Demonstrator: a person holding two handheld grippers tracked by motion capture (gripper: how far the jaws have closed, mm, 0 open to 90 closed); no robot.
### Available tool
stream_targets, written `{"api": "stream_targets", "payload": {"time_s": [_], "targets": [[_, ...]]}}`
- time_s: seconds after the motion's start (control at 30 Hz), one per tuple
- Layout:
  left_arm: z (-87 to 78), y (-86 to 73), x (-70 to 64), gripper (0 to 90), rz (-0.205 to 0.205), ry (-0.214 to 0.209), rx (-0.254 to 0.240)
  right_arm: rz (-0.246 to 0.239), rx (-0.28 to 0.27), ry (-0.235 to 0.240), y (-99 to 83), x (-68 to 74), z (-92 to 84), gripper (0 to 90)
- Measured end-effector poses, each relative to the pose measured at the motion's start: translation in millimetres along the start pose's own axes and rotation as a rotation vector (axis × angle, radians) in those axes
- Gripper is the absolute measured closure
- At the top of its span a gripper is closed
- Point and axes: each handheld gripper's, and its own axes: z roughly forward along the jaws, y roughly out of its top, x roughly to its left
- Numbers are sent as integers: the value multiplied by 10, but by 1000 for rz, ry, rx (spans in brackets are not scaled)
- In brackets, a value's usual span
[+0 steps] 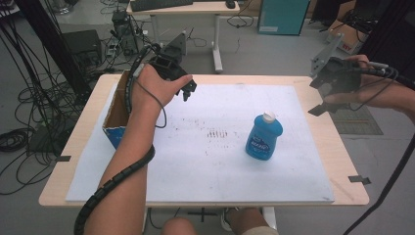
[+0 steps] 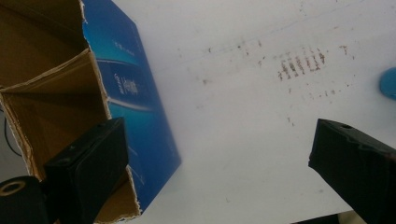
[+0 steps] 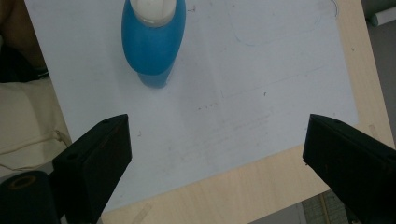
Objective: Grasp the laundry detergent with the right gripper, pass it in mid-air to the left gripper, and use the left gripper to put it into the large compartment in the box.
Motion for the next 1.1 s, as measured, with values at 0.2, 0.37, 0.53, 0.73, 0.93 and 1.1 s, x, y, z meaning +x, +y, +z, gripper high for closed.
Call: {"api": "stream_targets", "payload": {"time_s": [0.2,0.37,0.53,0.73,0.93,1.1], "targets": [[-1,-22,5,51,-3,-2,0,2,-5,1,-27,12,7,81],[12,-43,17,51,-4,-4,0,17,-18,1,-64,26,10,78],[41,-74,39,51,-9,-11,4,40,-45,-1,-142,61,43,73],[74,-100,43,51,-5,-8,6,75,-78,-3,-247,97,121,71],[89,-94,30,51,-2,-6,8,112,-135,-8,-368,179,262,67],[126,-87,-2,51,7,-6,16,155,-172,-12,-466,269,428,62]]}}
